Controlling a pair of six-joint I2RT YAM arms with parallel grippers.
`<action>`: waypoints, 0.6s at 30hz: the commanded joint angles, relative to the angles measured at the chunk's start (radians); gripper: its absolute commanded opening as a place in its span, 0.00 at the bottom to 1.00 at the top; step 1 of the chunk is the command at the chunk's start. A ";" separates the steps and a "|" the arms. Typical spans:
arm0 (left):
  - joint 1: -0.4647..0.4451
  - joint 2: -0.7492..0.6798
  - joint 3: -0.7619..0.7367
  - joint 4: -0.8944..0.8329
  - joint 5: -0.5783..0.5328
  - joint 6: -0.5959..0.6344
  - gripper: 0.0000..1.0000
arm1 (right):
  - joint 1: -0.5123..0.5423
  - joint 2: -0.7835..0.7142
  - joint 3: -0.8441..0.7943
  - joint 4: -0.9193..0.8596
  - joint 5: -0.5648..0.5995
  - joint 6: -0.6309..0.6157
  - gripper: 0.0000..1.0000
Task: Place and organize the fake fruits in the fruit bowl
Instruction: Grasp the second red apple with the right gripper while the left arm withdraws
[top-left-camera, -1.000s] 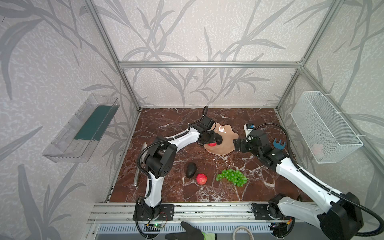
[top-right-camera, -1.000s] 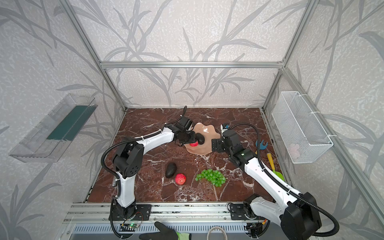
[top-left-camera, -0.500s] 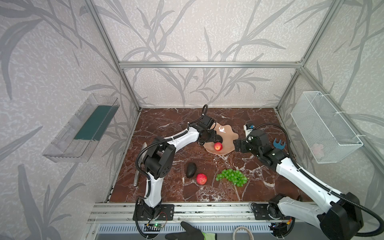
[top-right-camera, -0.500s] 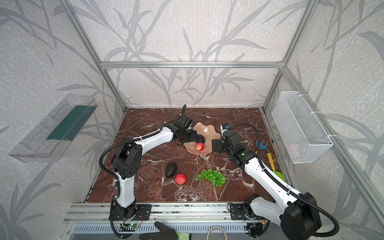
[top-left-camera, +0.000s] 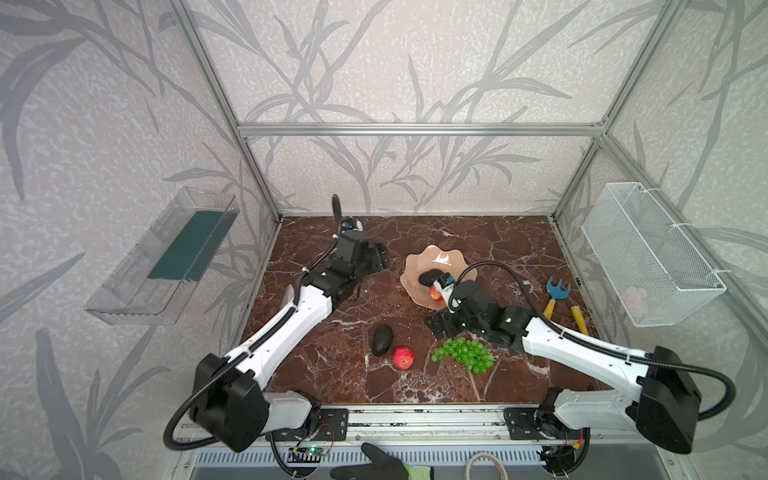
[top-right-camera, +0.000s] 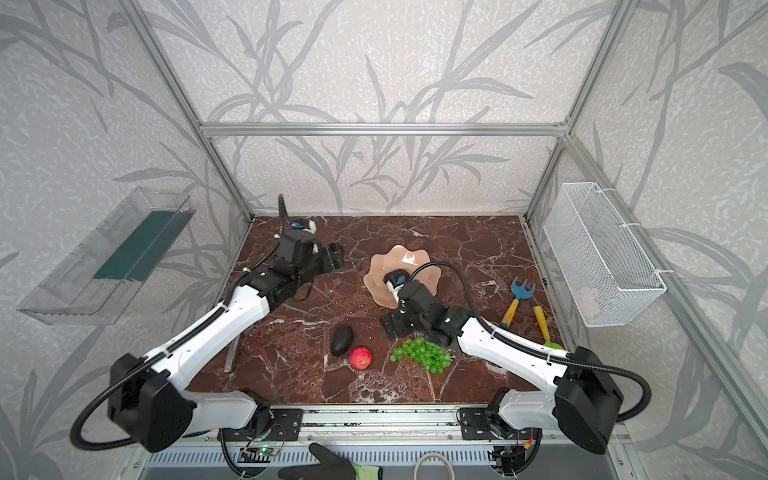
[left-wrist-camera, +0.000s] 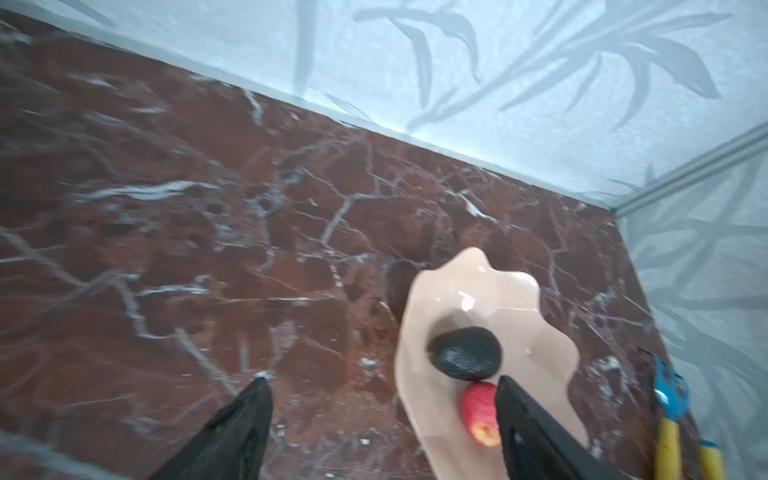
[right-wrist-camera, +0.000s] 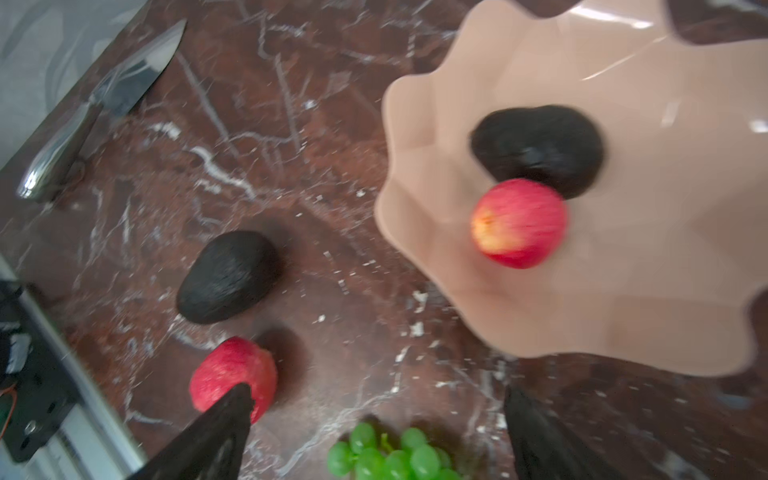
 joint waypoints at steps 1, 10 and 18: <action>0.065 -0.079 -0.108 0.010 -0.090 0.011 0.89 | 0.091 0.089 0.077 -0.044 0.012 0.060 0.93; 0.162 -0.209 -0.250 -0.043 -0.091 -0.006 0.92 | 0.214 0.277 0.174 -0.059 -0.037 0.109 0.93; 0.187 -0.225 -0.268 -0.034 -0.066 -0.004 0.92 | 0.239 0.366 0.198 -0.099 -0.043 0.142 0.92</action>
